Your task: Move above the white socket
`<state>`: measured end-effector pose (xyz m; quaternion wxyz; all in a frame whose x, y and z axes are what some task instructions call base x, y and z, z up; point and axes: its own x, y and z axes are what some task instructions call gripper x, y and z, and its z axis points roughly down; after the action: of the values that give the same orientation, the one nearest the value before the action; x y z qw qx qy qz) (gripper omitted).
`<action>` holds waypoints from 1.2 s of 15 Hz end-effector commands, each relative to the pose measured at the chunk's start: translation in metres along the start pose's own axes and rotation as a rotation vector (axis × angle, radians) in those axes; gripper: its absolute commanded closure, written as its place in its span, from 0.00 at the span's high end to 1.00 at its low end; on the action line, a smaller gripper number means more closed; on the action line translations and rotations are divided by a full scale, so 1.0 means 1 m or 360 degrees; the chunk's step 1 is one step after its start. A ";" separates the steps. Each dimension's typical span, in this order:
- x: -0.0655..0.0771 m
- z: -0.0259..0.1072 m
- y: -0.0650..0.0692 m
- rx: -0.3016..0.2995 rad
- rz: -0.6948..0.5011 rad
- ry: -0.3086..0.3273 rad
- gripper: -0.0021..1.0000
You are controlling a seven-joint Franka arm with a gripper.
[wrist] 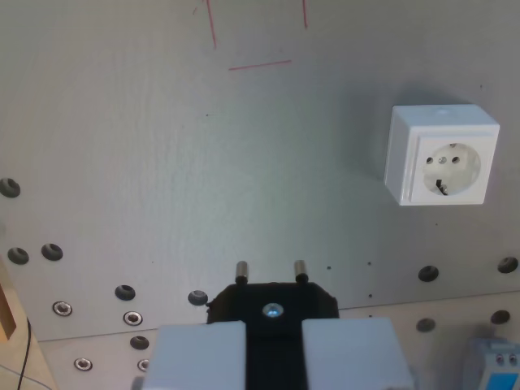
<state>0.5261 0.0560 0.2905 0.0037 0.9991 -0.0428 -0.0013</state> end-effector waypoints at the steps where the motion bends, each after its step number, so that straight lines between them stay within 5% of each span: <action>1: 0.000 0.000 0.000 0.0000 0.0001 0.0000 0.00; 18: -0.004 0.015 0.011 0.0003 -0.0017 0.0059 0.00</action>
<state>0.5235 0.0499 0.2818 0.0058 0.9989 -0.0449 -0.0096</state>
